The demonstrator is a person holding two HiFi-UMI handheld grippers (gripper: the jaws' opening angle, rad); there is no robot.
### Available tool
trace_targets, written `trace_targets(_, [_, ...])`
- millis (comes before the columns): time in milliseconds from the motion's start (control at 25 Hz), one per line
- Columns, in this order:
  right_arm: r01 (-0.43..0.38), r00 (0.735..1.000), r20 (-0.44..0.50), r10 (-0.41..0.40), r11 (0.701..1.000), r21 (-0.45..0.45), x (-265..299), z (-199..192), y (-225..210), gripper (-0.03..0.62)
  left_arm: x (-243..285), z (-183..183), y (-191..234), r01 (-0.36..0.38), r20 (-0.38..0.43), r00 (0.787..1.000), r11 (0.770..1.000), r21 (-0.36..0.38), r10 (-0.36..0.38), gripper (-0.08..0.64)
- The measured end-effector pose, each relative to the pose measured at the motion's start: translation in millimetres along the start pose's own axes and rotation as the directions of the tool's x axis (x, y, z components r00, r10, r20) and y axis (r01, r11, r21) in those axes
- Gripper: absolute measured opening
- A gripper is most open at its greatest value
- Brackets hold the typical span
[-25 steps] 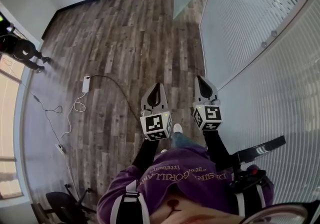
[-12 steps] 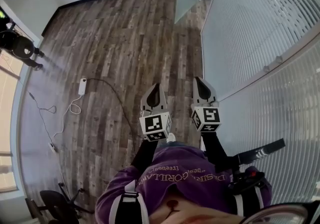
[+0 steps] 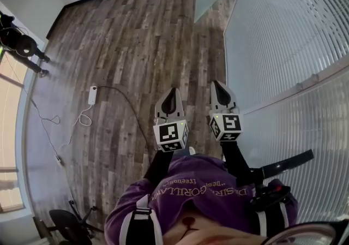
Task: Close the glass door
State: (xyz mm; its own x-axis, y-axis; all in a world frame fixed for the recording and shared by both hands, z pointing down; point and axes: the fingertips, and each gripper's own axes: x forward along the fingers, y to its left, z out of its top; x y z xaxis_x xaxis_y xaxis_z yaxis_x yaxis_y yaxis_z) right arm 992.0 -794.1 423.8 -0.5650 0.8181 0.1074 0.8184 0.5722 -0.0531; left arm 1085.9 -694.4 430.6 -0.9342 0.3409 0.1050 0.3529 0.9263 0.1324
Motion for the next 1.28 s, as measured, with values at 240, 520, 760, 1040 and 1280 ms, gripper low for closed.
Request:
trace_targets(240, [0.006, 1.000, 0.003, -0.006, 1.000, 0.012, 61, 10, 3, -0.011, 50, 15, 32, 0.023, 0.002, 1.000, 1.000, 0.006, -0.023, 0.001])
trace_targets(520, [0.019, 1.000, 0.009, -0.019, 0.999, 0.027, 127, 24, 18, -0.011, 96, 34, 75, 0.050, 0.009, 0.999, 0.999, 0.017, -0.050, 0.002])
trace_targets(760, [0.051, 0.999, -0.004, -0.051, 0.998, 0.043, 155, 17, 20, -0.011, 120, 26, 99, 0.062, -0.013, 0.998, 0.998, 0.008, -0.062, 0.002])
trace_targets(1040, [0.072, 0.997, -0.024, -0.071, 0.997, 0.029, 182, 8, 13, -0.011, 147, 18, 114, 0.067, -0.015, 0.998, 0.998, -0.011, -0.067, 0.002])
trace_targets(1280, [0.049, 0.999, -0.024, -0.048, 0.998, 0.027, 221, 14, 1, -0.011, 183, 27, 129, 0.028, -0.002, 1.000, 1.000, -0.001, -0.028, 0.002])
